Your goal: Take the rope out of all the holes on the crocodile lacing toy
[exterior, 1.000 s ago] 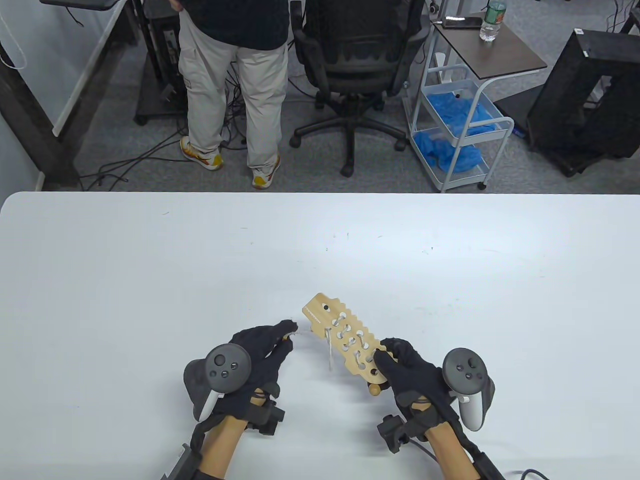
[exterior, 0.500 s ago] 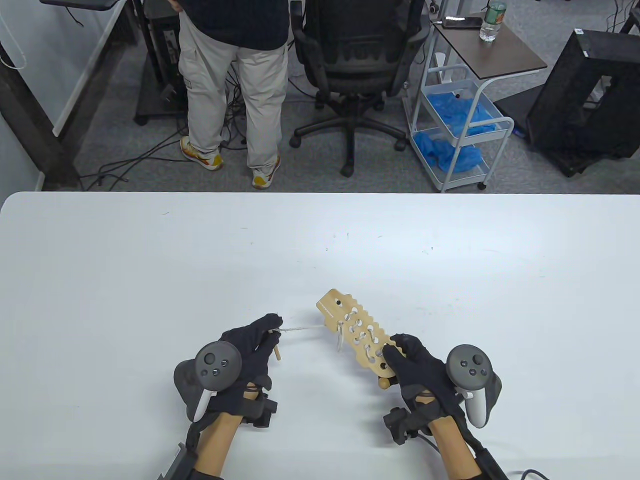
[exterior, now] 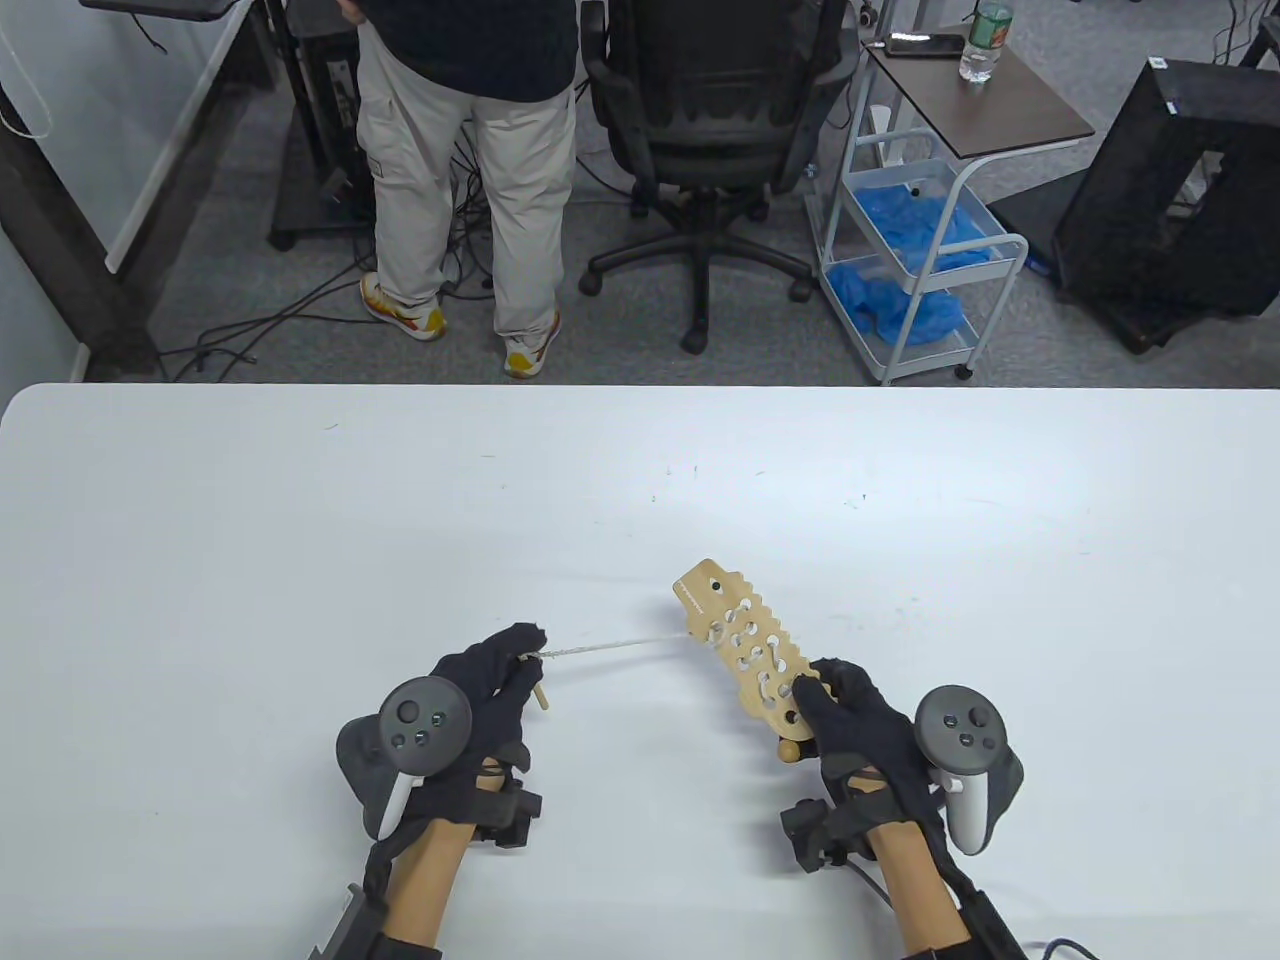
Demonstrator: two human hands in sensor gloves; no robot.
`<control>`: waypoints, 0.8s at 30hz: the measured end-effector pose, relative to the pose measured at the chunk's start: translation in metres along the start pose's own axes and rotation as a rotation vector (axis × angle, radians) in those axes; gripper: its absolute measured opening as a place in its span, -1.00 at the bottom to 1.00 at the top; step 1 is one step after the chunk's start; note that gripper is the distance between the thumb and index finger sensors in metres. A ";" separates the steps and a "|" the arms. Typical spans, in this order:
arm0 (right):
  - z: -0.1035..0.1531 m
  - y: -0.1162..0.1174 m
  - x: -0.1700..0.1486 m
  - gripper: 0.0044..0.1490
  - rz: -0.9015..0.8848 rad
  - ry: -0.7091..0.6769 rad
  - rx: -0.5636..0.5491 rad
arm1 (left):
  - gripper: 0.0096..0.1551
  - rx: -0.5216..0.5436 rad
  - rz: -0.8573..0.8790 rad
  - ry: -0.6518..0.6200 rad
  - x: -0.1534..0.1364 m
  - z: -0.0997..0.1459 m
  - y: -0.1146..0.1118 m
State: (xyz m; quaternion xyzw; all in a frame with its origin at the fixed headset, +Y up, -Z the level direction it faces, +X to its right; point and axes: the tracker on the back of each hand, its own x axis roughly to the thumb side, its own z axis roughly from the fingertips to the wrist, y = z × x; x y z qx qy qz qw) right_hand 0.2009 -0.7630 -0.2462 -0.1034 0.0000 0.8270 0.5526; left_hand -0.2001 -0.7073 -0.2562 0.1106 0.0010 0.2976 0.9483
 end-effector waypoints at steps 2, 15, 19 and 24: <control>0.000 -0.001 0.000 -0.42 -0.008 0.003 -0.006 | -0.50 0.006 -0.020 0.002 0.000 0.000 0.001; 0.000 -0.011 -0.002 -0.42 -0.035 0.044 -0.070 | -0.51 0.034 -0.024 0.054 -0.010 -0.003 0.005; 0.000 -0.013 -0.002 -0.42 -0.054 0.058 -0.076 | -0.52 0.040 0.007 0.082 -0.015 -0.004 0.007; 0.000 -0.013 -0.002 -0.42 -0.056 0.063 -0.080 | -0.51 0.061 0.076 0.126 -0.023 -0.004 0.012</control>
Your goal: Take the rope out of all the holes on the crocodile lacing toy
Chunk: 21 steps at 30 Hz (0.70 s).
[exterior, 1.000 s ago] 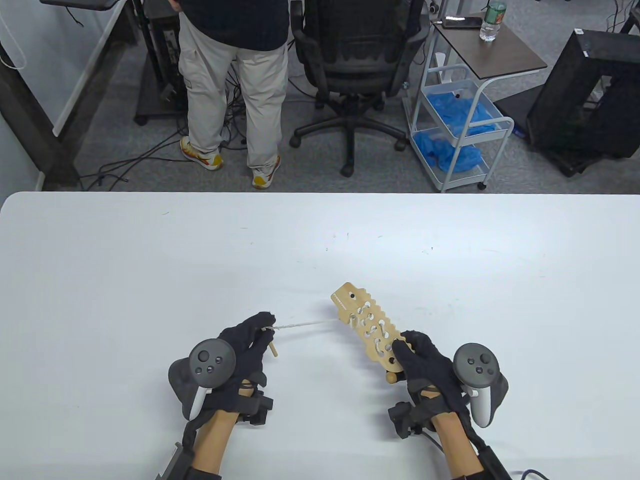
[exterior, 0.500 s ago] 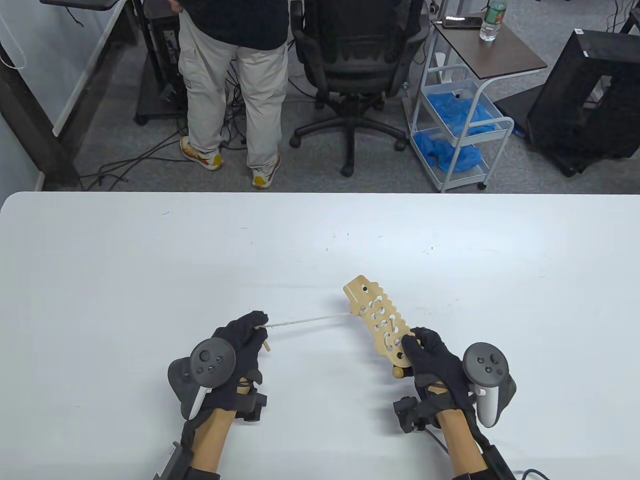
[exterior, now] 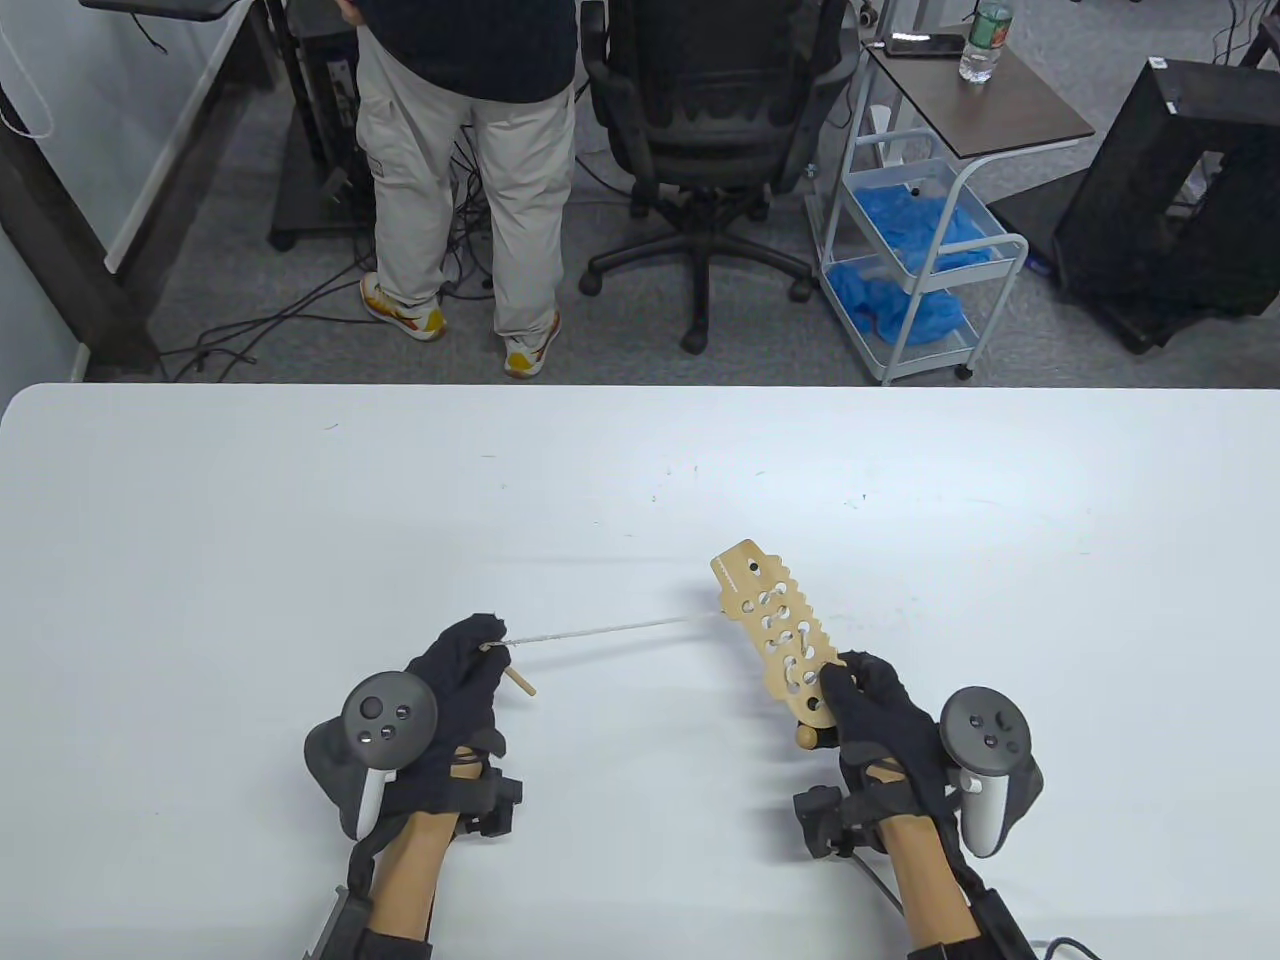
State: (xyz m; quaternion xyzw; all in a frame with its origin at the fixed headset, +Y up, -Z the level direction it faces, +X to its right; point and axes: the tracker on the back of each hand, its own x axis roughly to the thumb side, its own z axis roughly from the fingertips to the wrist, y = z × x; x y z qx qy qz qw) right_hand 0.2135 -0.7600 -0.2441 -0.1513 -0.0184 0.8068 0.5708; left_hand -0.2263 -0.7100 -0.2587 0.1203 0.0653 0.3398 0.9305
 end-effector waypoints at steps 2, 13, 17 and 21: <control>0.000 -0.001 0.000 -0.41 -0.012 0.008 -0.007 | -0.52 0.009 0.027 0.018 -0.003 -0.001 0.002; 0.002 -0.004 -0.002 -0.41 -0.085 0.044 -0.014 | -0.54 0.007 0.064 0.050 -0.009 -0.002 0.003; 0.005 0.002 -0.001 -0.41 -0.119 0.035 0.036 | -0.55 -0.036 0.120 0.038 -0.005 -0.001 -0.003; 0.010 0.019 0.002 -0.40 -0.268 0.022 0.215 | -0.57 -0.088 0.221 0.024 0.004 0.004 -0.008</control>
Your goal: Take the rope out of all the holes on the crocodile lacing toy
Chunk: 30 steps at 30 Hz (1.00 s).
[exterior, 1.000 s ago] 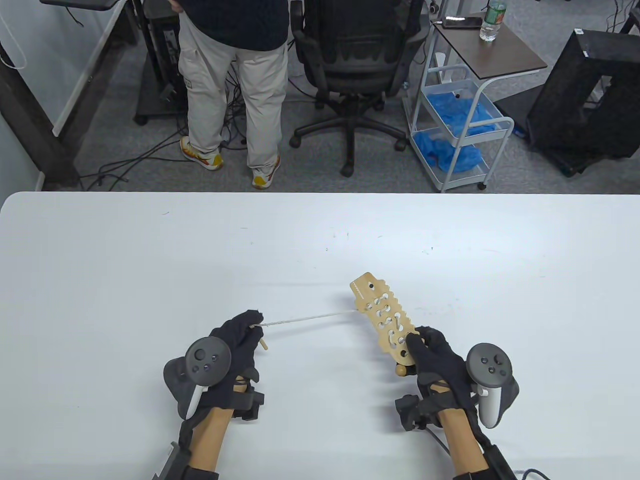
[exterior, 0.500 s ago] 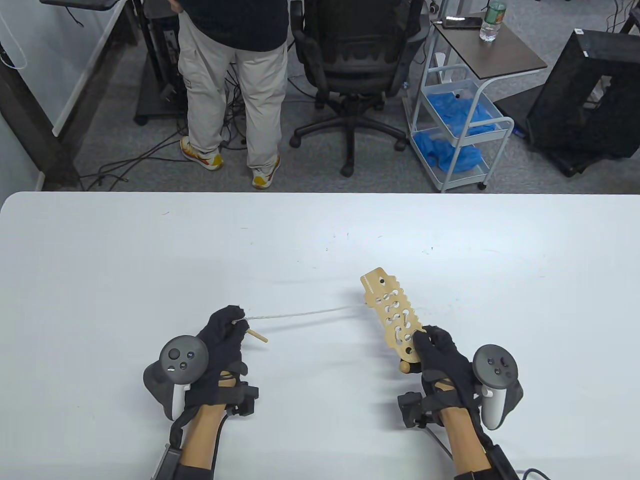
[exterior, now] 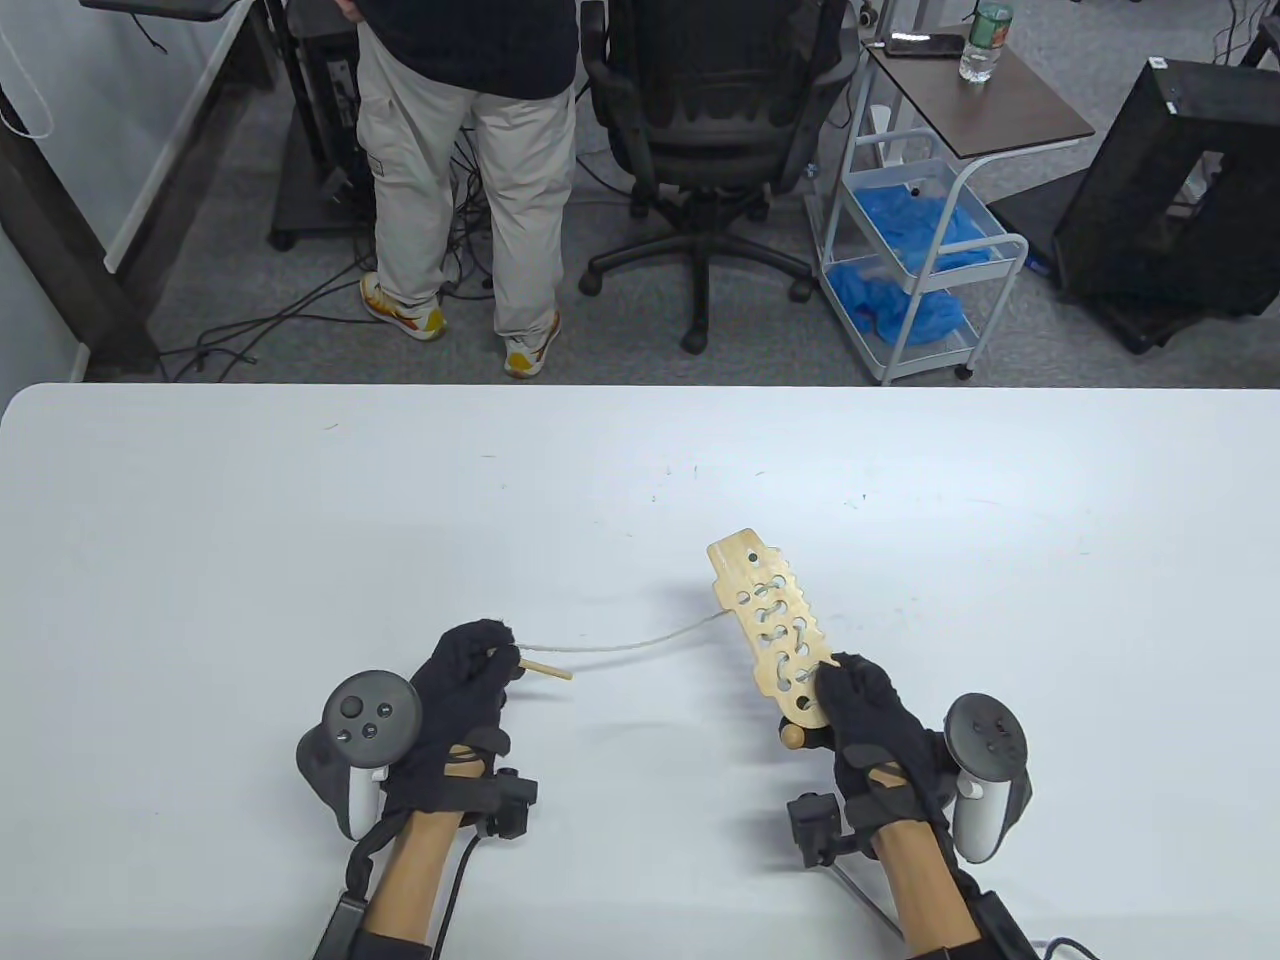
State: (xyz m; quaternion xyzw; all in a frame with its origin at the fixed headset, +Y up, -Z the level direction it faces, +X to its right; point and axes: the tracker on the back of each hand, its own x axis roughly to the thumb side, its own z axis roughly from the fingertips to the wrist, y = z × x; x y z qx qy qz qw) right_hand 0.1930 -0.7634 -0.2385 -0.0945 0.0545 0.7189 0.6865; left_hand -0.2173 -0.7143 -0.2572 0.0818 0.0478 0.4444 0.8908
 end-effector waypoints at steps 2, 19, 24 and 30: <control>0.002 0.009 0.001 -0.41 -0.038 -0.017 0.077 | -0.57 -0.010 0.013 -0.014 0.003 0.002 -0.002; 0.017 0.052 0.009 -0.41 -0.027 -0.108 0.363 | -0.55 -0.230 0.390 -0.022 0.002 0.005 -0.022; 0.018 0.054 0.009 -0.41 -0.015 -0.112 0.378 | -0.54 -0.287 0.484 -0.021 0.002 0.005 -0.026; 0.018 0.056 0.010 -0.41 -0.020 -0.118 0.398 | -0.53 -0.330 0.536 -0.008 0.000 0.004 -0.030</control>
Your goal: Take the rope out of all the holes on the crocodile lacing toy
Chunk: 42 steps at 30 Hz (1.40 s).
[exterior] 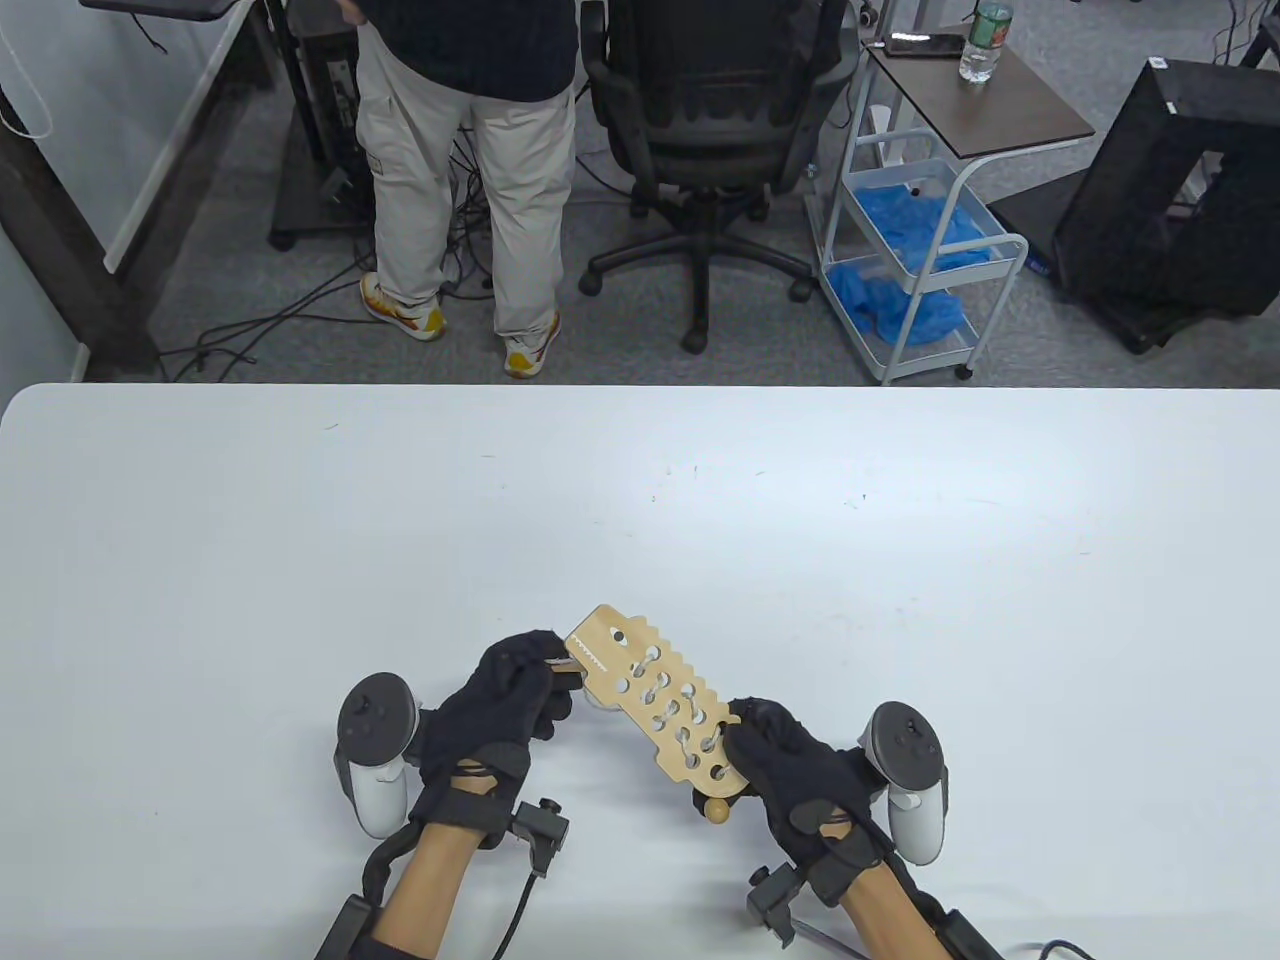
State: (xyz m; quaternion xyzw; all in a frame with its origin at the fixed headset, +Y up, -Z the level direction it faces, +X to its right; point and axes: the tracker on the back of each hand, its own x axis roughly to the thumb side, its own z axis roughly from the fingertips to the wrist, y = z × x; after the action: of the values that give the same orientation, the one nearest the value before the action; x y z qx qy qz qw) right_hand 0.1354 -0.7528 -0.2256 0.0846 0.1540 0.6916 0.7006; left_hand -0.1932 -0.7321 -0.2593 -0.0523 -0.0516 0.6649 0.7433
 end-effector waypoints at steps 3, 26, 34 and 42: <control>-0.001 0.002 0.000 -0.41 -0.002 -0.005 0.021 | -0.52 -0.039 0.039 0.004 -0.002 -0.001 -0.002; -0.002 0.005 0.001 -0.41 0.036 -0.025 0.062 | -0.55 -0.118 -0.029 -0.022 0.002 -0.001 -0.014; -0.003 0.002 -0.001 -0.42 0.047 -0.027 0.058 | -0.52 -0.207 0.014 -0.085 0.009 0.001 -0.023; -0.001 -0.009 0.001 -0.42 0.069 -0.050 -0.022 | -0.34 -0.371 0.306 -0.077 -0.002 -0.003 -0.032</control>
State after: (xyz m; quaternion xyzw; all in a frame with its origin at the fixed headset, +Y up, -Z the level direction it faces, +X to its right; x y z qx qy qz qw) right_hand 0.1436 -0.7524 -0.2295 0.0994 0.1260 0.7145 0.6810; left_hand -0.1619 -0.7379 -0.2572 -0.1700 -0.1925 0.7504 0.6090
